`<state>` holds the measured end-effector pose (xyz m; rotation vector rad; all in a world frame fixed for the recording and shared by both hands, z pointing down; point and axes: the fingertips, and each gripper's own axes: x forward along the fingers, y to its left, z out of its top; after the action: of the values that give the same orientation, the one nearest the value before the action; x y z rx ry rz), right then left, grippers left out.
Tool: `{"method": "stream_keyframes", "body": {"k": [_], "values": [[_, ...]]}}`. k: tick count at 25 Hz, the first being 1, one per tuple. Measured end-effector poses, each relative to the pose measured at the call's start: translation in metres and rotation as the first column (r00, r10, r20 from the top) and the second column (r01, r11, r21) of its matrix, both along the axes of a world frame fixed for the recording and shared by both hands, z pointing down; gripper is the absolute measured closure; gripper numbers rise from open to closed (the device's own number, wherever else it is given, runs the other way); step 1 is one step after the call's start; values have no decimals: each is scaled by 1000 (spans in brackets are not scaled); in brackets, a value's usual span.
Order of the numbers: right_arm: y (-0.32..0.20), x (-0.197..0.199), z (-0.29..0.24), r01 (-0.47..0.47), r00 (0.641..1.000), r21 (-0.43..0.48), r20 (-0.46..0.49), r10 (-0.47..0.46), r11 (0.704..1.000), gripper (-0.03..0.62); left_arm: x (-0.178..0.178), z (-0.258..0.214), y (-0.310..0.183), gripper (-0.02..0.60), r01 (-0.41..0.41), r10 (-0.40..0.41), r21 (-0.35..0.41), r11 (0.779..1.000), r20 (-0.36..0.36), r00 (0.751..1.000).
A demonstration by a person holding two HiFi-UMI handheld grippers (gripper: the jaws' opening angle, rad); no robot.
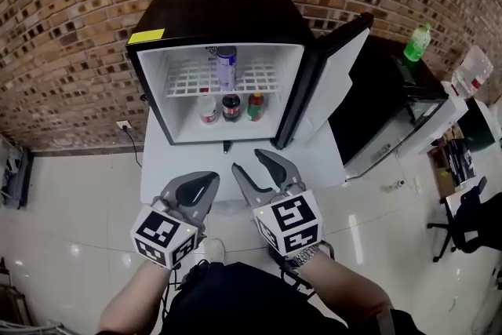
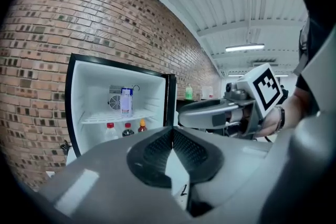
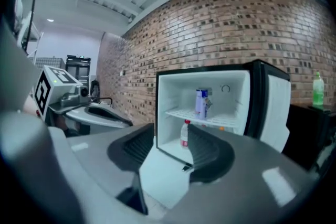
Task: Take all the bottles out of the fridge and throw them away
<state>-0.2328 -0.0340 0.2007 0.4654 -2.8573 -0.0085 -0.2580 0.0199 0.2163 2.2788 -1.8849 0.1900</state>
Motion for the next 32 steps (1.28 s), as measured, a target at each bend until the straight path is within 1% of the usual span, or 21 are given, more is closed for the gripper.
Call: {"method": "stream_keyframes", "body": {"k": [6, 14, 19, 23, 32], "values": [[-47, -53, 0, -74, 997, -1, -14, 74, 997, 371, -43, -1, -23, 578, -32, 32, -1, 999, -4, 999], [-108, -109, 10, -175, 983, 16, -61, 176, 984, 335, -79, 1, -46, 577, -79, 79, -12, 997, 2, 997], [-148, -138, 17, -233, 968, 18, -90, 234, 972, 285, -103, 5, -53, 577, -88, 88, -16, 996, -7, 996], [-175, -156, 27, -254, 959, 14, -124, 254, 967, 253, -117, 7, -61, 577, -89, 89, -19, 996, -14, 996], [-210, -187, 39, -264, 955, -8, -144, 260, 964, 250, -144, 14, -72, 577, -78, 77, -40, 996, -23, 997]]}}
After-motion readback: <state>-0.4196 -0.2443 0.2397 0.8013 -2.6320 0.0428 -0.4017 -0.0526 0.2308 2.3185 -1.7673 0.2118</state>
